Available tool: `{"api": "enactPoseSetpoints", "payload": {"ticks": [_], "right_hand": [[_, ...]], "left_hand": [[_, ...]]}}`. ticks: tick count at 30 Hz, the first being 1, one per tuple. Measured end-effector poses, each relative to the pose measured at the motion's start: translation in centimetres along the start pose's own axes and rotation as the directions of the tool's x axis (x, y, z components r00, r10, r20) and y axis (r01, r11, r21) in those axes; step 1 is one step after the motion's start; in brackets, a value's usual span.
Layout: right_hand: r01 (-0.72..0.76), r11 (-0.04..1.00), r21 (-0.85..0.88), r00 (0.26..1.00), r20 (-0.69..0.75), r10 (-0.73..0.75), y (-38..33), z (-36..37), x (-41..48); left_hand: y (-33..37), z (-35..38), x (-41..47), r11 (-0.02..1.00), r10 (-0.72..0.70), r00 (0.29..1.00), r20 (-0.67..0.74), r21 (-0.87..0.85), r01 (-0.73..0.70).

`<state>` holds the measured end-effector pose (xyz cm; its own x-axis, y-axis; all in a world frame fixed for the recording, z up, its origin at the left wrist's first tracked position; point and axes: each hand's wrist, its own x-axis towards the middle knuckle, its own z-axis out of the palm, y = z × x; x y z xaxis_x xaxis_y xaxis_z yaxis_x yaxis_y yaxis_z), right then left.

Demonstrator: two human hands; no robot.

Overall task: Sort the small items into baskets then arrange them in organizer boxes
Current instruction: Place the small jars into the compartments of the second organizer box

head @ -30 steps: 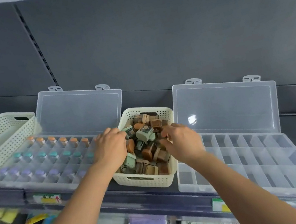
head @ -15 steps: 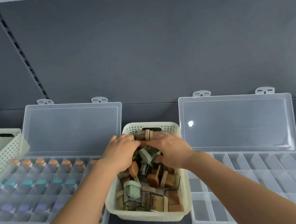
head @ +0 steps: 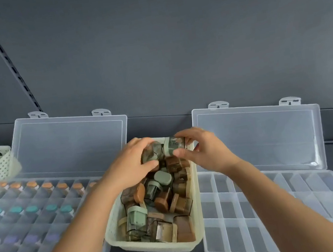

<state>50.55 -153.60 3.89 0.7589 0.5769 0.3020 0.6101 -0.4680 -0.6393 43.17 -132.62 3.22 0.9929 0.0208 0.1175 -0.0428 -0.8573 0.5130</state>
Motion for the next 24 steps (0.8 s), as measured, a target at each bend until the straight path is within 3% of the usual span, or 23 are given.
{"api": "enactPoseSetpoints", "payload": {"ticks": [4, 8, 13, 18, 24], "right_hand": [[-0.082, 0.990, 0.113, 0.987, -0.130, 0.097, 1.7, -3.0, -1.7], [-0.171, 0.983, 0.067, 0.971, -0.156, 0.179, 3.8, -6.1, -3.9], [-0.228, 0.970, -0.086, 0.972, -0.078, 0.221, 5.2, -7.1, -6.2], [-0.203, 0.961, -0.190, 0.973, 0.068, 0.219, 5.8, -5.9, -7.3], [-0.142, 0.936, -0.323, 0.972, 0.133, 0.193, 5.6, -4.4, -7.7]], "left_hand": [[3.8, 0.9, 0.3, 0.986, 0.032, 0.996, -0.088, -0.159, -0.046], [7.9, 2.7, 0.6, 0.981, 0.078, 0.997, -0.024, -0.175, -0.081], [10.2, 5.6, 1.1, 0.995, 0.098, 0.990, 0.098, -0.010, -0.098], [10.5, 7.0, 1.3, 0.985, 0.093, 0.990, 0.103, 0.134, -0.107], [10.0, 8.3, 1.4, 0.914, 0.134, 0.983, 0.126, 0.369, -0.172]]}}
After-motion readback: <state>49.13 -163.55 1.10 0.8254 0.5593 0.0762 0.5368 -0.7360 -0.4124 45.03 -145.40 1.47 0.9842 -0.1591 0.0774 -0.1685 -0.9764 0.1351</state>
